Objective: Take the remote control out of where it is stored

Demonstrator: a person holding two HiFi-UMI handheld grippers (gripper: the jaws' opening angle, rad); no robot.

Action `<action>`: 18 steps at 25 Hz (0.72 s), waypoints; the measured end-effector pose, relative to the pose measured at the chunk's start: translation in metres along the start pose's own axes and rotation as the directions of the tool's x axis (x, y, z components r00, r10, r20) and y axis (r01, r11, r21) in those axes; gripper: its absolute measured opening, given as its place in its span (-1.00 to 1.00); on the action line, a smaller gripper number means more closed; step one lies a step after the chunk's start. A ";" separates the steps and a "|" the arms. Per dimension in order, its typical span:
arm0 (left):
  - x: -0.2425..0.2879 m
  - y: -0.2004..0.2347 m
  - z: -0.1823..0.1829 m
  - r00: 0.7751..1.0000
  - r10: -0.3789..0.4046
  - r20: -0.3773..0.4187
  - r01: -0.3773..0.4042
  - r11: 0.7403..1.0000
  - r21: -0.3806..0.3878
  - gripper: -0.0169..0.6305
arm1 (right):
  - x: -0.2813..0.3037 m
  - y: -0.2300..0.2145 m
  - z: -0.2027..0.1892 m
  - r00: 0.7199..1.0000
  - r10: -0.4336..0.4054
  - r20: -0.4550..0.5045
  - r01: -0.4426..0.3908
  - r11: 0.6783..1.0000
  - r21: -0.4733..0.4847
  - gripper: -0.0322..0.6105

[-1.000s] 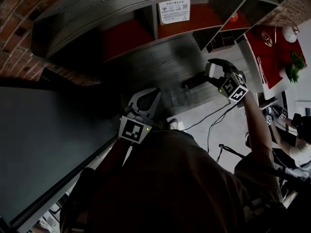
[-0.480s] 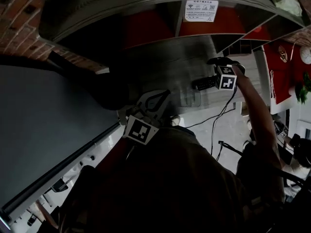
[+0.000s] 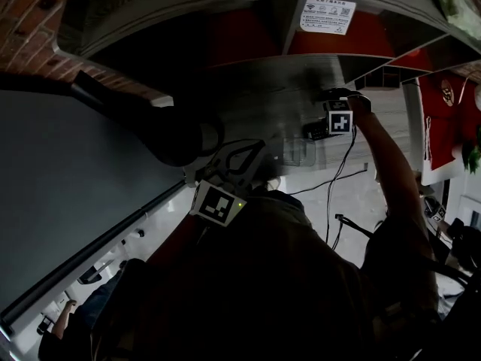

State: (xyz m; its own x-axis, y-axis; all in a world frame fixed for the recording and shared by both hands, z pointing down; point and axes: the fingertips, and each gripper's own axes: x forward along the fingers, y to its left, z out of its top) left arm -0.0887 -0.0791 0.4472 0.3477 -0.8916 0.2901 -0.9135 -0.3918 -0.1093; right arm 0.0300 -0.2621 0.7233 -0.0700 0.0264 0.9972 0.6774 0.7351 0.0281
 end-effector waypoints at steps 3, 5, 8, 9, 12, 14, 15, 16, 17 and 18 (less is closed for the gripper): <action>-0.001 0.000 -0.003 1.000 0.001 -0.013 -0.001 1.000 0.001 -0.91 | 0.010 -0.001 0.002 0.999 0.022 -0.029 -0.022 1.000 -0.015 0.02; -0.001 0.001 -0.004 1.000 0.005 -0.015 -0.005 1.000 0.003 -0.91 | 0.017 -0.002 0.005 0.999 0.041 -0.034 -0.042 0.999 -0.003 0.02; -0.004 0.003 -0.011 0.999 0.027 -0.018 -0.028 0.999 -0.024 -0.91 | 0.026 -0.001 0.005 0.997 0.062 -0.053 -0.062 0.998 0.006 0.02; -0.005 0.004 -0.013 0.999 0.034 -0.022 -0.034 0.999 -0.032 -0.91 | 0.029 -0.001 0.005 0.996 0.061 -0.059 -0.061 0.998 0.002 0.02; -0.008 0.009 -0.011 0.999 0.035 -0.029 -0.035 0.999 -0.004 -0.91 | 0.035 -0.007 0.004 0.995 0.038 -0.087 -0.039 0.999 -0.008 0.02; -0.009 0.010 -0.014 0.999 0.044 -0.031 -0.044 0.999 -0.015 -0.91 | 0.038 -0.008 0.004 0.995 0.034 -0.091 -0.035 0.999 -0.016 0.02; -0.011 0.010 -0.017 0.998 0.049 -0.035 -0.050 0.998 -0.025 -0.91 | 0.040 -0.008 0.005 0.995 0.039 -0.088 -0.041 0.999 -0.021 0.02; -0.012 0.010 -0.020 0.998 0.054 -0.038 -0.056 0.998 -0.036 -0.91 | 0.042 -0.007 0.006 0.995 0.049 -0.085 -0.051 0.998 -0.025 0.02; -0.013 0.010 -0.022 0.997 0.059 -0.040 -0.061 0.997 -0.044 -0.91 | 0.045 -0.006 0.007 0.995 0.057 -0.087 -0.060 0.998 -0.030 0.02; -0.013 0.011 -0.023 0.997 0.061 -0.043 -0.063 0.997 -0.046 -0.91 | 0.047 -0.006 0.006 0.994 0.063 -0.095 -0.066 0.997 -0.033 0.02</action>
State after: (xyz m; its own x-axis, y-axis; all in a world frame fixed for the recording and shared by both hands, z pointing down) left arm -0.1080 -0.0662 0.4645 0.2821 -0.9033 0.3234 -0.9423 -0.3242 -0.0837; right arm 0.0177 -0.2613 0.7694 0.0424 0.0082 0.9991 0.7045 0.7088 -0.0357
